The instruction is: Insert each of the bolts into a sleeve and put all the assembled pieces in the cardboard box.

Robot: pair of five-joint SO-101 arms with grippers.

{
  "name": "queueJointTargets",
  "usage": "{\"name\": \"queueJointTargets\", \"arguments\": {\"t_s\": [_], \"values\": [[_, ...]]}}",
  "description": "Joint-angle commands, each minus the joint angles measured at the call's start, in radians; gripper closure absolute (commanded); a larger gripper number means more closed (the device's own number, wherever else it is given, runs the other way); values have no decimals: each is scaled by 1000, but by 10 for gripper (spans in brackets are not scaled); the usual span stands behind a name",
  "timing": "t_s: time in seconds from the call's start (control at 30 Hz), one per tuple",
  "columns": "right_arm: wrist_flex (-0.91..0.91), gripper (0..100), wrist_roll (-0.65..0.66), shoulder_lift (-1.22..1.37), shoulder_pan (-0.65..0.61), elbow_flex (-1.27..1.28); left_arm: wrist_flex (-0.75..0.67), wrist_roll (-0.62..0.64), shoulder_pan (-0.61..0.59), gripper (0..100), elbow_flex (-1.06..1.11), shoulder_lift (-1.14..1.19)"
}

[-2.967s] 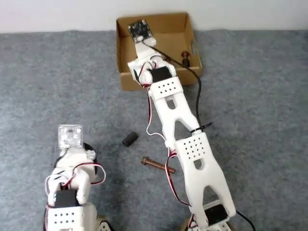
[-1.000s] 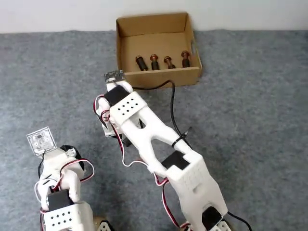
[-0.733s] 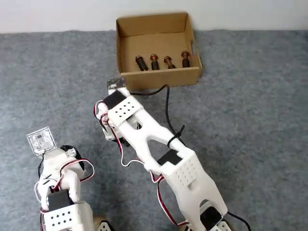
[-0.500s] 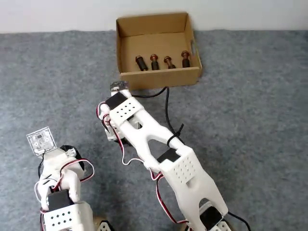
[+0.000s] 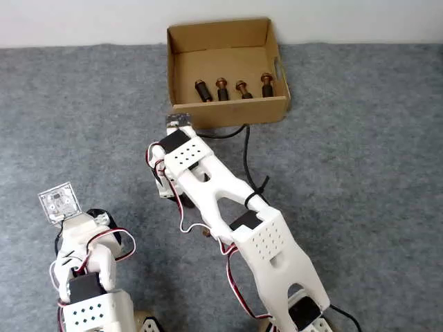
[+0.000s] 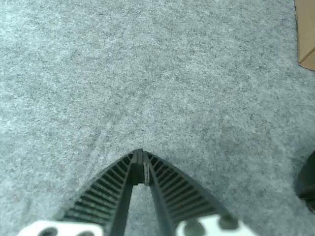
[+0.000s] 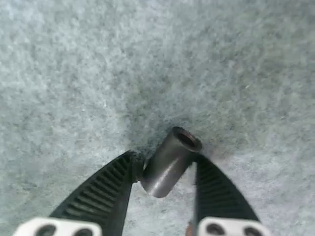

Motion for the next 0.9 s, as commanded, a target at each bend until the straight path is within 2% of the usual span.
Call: {"name": "queueJointTargets", "arguments": {"t_s": [0.0, 0.07, 0.17, 0.47, 0.7, 0.87], "values": [[-31, 998, 6, 1, 41, -3, -26, 12, -3, 995, -4, -3], [-21, 971, 8, -7, 41, -3, -25, 12, -3, 995, -4, -3], [19, 991, 8, -21, 42, -18, -25, 12, -3, 995, -4, -2], [286, 990, 6, -165, 61, -149, -25, 12, -3, 995, -4, -2], [291, 990, 6, -397, 147, -130, -25, 11, -3, 995, -4, -6], [291, 990, 6, -610, 203, 57, -29, -9, 49, 993, -13, -9]]}}
